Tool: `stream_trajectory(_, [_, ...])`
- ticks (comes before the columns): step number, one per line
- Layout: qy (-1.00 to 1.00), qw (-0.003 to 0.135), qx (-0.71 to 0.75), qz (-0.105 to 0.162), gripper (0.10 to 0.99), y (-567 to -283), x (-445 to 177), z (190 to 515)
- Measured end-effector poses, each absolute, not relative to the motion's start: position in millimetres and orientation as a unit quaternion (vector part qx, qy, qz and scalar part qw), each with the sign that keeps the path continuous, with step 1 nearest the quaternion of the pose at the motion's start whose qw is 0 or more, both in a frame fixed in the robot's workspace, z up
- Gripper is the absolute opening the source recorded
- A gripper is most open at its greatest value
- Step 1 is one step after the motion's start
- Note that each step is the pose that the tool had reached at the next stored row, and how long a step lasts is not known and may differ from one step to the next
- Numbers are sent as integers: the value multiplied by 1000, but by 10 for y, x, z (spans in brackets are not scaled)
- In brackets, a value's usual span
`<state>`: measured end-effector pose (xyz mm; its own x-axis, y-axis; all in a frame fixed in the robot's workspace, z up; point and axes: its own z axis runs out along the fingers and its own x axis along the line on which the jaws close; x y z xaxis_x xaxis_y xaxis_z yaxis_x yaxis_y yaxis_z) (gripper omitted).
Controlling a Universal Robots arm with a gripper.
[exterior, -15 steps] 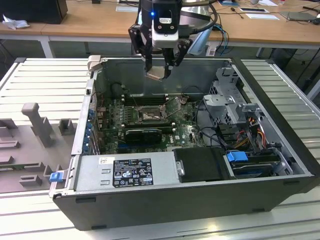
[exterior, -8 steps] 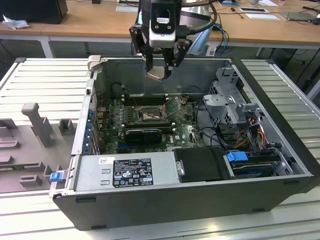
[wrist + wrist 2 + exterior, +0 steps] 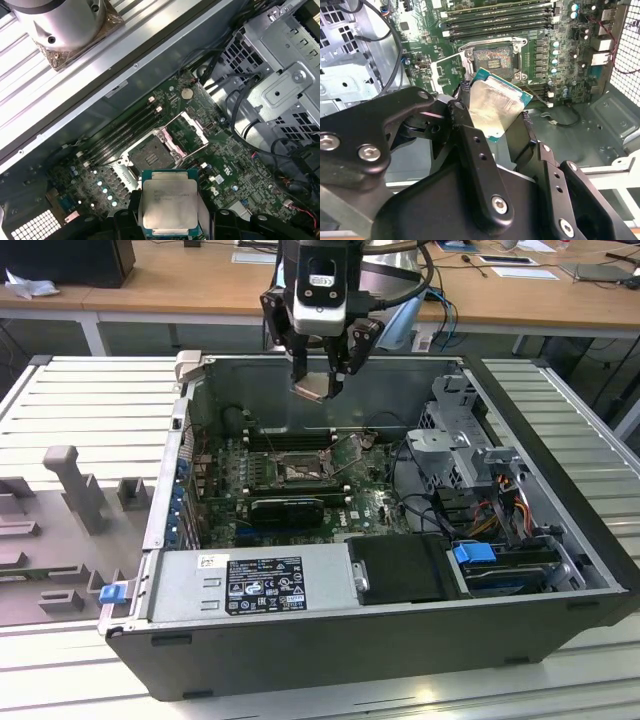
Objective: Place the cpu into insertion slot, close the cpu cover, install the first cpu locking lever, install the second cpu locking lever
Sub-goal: 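Place the cpu into insertion slot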
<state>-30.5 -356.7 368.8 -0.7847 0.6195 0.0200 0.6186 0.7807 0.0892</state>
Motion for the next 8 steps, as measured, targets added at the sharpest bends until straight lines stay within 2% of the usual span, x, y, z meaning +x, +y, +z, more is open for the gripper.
stream_trajectory(8, [936,6,349,45,529,-3567,-305,3687])
